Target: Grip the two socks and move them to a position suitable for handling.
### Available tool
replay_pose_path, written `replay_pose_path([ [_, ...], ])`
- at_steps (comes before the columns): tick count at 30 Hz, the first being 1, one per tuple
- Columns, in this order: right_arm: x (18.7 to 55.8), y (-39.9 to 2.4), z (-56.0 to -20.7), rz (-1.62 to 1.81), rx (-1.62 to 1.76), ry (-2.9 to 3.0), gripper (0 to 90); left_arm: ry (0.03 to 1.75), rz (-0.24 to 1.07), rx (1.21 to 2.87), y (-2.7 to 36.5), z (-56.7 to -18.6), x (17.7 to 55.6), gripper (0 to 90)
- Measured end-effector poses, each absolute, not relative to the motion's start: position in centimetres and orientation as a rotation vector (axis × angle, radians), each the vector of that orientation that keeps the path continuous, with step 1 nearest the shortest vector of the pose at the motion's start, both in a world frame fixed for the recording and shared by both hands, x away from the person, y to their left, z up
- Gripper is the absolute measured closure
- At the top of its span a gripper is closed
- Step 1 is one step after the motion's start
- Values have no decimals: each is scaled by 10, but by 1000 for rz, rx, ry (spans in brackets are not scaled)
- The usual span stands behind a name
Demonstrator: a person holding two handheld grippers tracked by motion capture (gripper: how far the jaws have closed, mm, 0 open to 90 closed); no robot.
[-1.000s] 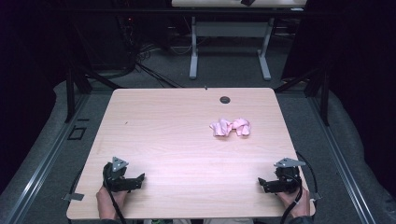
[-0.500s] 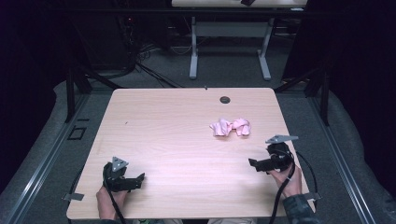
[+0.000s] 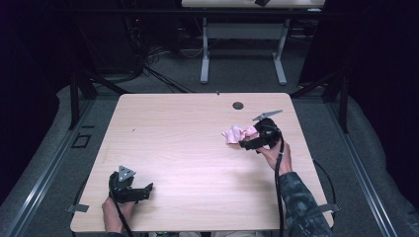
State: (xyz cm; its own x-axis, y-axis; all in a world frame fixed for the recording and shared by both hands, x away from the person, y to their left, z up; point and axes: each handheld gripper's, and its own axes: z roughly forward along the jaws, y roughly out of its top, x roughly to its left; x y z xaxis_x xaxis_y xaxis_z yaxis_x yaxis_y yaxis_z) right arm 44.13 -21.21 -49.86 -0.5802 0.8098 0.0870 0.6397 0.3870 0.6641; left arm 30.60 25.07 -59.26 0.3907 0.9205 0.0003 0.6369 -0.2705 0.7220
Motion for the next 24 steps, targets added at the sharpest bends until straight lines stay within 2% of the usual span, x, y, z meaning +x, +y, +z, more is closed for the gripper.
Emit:
replay_pose_path([
  [7,493,-176,-513,888,1305,2405,155,1317,574,2013,250,-592,306,62],
  [10,502,-168,-521,780,1301,2410,245,1321,570,2009,250,-592,306,63],
  [13,504,-166,-527,763,1320,2401,298,1312,582,2012,250,-592,305,67],
  [14,505,-164,-535,770,1349,2406,367,1310,585,2014,250,-592,305,73],
  [17,506,-160,-545,726,1372,2414,488,1306,591,2013,249,-592,304,84],
  [18,506,-160,-545,726,1372,2414,488,1306,591,2013,249,-592,304,84],
  [19,507,-160,-550,691,1379,2426,588,1307,590,2014,250,-592,305,84],
  [21,505,-159,-553,710,1377,2416,676,1307,590,2014,250,-592,305,84],
  [22,505,-159,-553,710,1377,2416,676,1307,590,2014,250,-592,305,85],
  [23,502,-158,-556,723,1368,2414,752,1307,590,2014,250,-592,305,87],
  [24,501,-158,-557,734,1365,2407,771,1308,592,2012,250,-592,305,88],
])
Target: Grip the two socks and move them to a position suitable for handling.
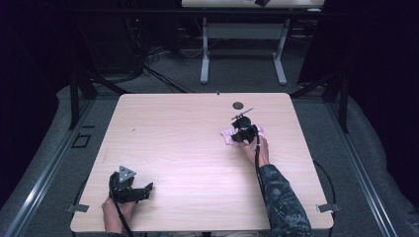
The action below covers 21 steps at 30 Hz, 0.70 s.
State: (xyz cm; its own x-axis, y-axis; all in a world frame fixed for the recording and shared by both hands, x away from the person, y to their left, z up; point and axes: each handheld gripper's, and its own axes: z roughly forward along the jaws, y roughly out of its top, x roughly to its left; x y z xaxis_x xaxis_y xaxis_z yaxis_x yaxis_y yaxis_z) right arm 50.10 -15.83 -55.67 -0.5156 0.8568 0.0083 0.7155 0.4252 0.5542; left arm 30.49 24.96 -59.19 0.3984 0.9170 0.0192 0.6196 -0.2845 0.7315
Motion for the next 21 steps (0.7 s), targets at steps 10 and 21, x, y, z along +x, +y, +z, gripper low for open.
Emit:
replay_pose_path([
  [10,468,-166,-513,940,1323,2403,797,1307,589,2012,250,-592,305,93],
  [21,391,-157,-491,1023,1116,2514,796,1309,589,2010,250,-592,305,94],
])
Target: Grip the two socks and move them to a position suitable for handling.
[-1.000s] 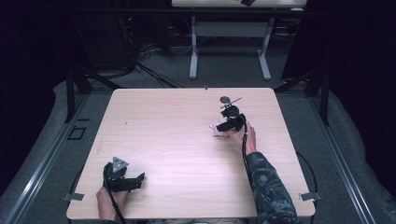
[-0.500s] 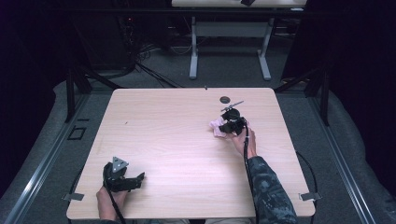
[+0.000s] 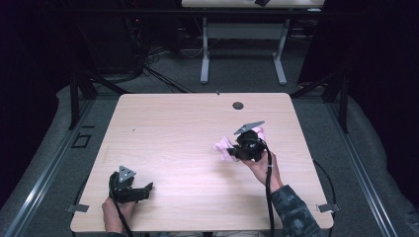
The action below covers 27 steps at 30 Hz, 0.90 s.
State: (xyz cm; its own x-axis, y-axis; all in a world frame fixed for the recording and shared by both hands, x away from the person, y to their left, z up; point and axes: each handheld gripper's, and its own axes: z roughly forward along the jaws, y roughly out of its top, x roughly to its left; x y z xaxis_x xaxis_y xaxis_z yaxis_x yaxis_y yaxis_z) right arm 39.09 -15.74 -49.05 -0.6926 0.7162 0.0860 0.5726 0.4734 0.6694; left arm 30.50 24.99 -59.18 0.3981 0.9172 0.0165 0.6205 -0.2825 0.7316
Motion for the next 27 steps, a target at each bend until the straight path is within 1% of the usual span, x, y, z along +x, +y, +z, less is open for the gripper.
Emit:
replay_pose_path([
  [1,391,-157,-491,1023,1116,2514,796,1309,588,2011,250,-592,305,94],
  [2,378,-155,-490,1031,1083,2544,795,1311,585,2010,250,-592,305,95],
  [3,378,-155,-490,1031,1083,2544,795,1311,585,2010,250,-592,305,95],
  [4,366,-153,-491,1050,1054,2570,795,1311,583,2008,250,-592,305,96],
  [7,357,-152,-493,1070,1037,2593,795,1310,585,2008,250,-592,305,96],
  [10,336,-147,-500,1088,995,2660,795,1312,586,2007,250,-592,305,95],
  [11,336,-147,-500,1088,995,2660,795,1312,586,2007,250,-592,305,95],
  [13,321,-143,-506,1118,964,2714,795,1313,592,2009,250,-592,305,95],
  [15,315,-140,-509,1110,946,2738,795,1315,591,2009,250,-592,305,96],
  [17,298,-132,-519,1109,910,2789,794,1316,585,2002,250,-592,305,96],
  [23,287,-124,-536,1057,889,2850,792,1315,585,2004,250,-592,306,96],
  [27,284,-123,-548,1042,894,2875,761,1319,577,2003,251,-592,306,96],
])
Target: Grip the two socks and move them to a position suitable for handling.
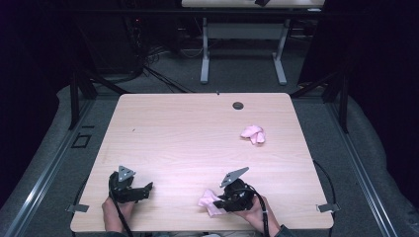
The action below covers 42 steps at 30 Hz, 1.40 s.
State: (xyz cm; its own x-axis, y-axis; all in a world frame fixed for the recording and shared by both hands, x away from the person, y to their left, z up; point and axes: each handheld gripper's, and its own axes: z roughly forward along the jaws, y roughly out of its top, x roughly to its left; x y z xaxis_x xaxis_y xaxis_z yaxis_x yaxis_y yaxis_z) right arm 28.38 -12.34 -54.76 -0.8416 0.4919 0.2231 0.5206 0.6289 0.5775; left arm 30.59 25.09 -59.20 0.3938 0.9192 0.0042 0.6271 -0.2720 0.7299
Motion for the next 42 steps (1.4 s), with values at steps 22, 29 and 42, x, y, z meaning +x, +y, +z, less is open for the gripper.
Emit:
replay_pose_path([
  [22,321,-175,-503,-1170,-1157,-2934,18,1324,576,2002,251,-592,306,96],
  [29,352,-189,-502,-1136,-1250,-2930,0,1324,577,2002,251,-592,306,96],
  [42,423,-223,-505,-1085,-1476,-2831,0,1331,579,1996,251,-592,306,96],
])
